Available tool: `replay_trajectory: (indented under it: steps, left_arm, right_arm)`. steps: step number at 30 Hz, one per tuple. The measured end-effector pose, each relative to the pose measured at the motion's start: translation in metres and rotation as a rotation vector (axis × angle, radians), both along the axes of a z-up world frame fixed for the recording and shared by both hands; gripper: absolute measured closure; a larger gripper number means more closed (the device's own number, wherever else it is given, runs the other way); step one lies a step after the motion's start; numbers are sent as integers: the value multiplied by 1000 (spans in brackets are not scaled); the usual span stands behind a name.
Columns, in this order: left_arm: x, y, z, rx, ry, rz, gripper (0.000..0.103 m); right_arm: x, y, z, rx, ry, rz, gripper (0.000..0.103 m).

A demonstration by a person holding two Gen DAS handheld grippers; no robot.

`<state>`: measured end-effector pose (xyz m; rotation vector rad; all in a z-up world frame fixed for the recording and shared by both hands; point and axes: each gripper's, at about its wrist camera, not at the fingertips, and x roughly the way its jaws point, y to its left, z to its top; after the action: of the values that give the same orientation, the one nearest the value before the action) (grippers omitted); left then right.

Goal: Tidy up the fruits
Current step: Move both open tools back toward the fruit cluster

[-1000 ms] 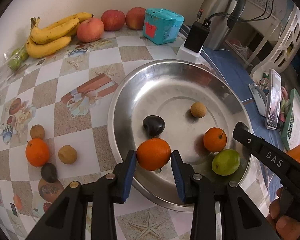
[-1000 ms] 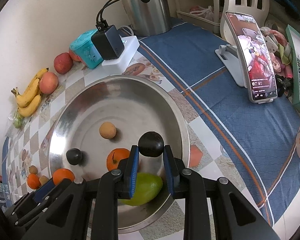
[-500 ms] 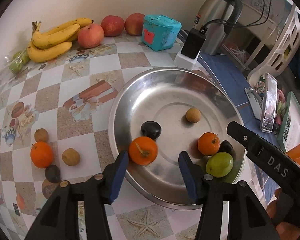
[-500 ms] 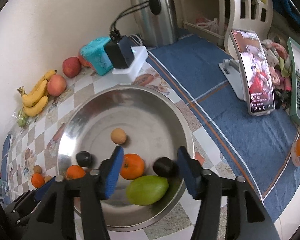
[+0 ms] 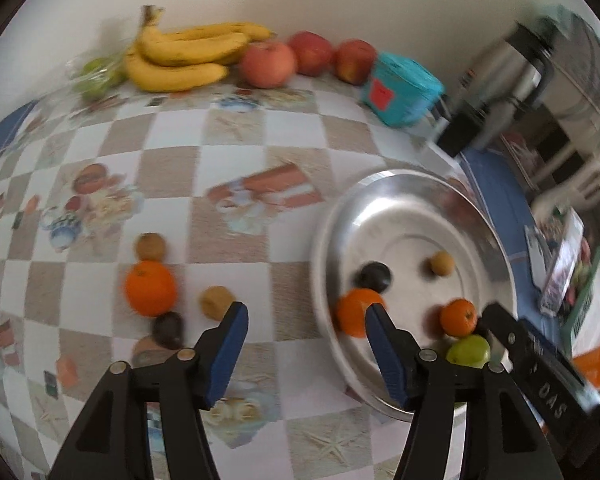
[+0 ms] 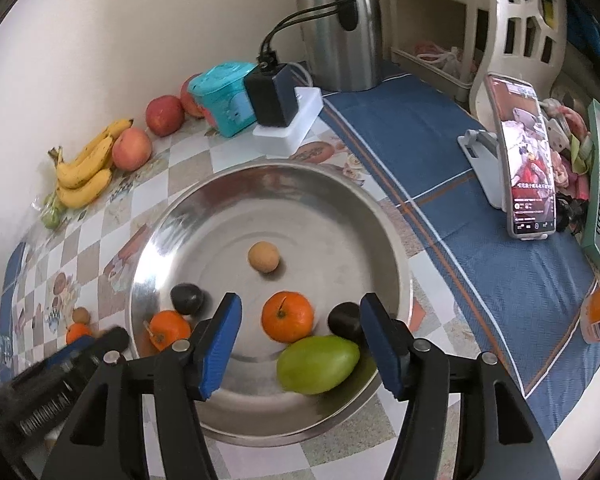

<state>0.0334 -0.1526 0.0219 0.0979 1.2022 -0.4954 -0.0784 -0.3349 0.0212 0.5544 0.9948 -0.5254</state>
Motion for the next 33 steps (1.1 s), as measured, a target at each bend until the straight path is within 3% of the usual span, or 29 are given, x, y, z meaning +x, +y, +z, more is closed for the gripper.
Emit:
replay_trajectory:
  steps: [11,24,27,29,30,33]
  left_arm:
    - [20,45,1,67,20,155,37]
    - [28,76,6,52,34,243,35]
    - [29,76,4,63,40,248,26]
    - [29,77,2,77,46,254,13]
    - [29,77,0,87,48,259,11]
    - [29,79,-3,114,44,274,8]
  right_arm:
    - [16,34,5,13,19,119,40]
    - [27,61,13,-13,11,210,40]
    - [28,62,10,-15,23,214,39]
    - [29,64,7,-29,35,220,27]
    - [30,65,5,-34,42,226,22]
    - [30,66,2,-30,48,238,22]
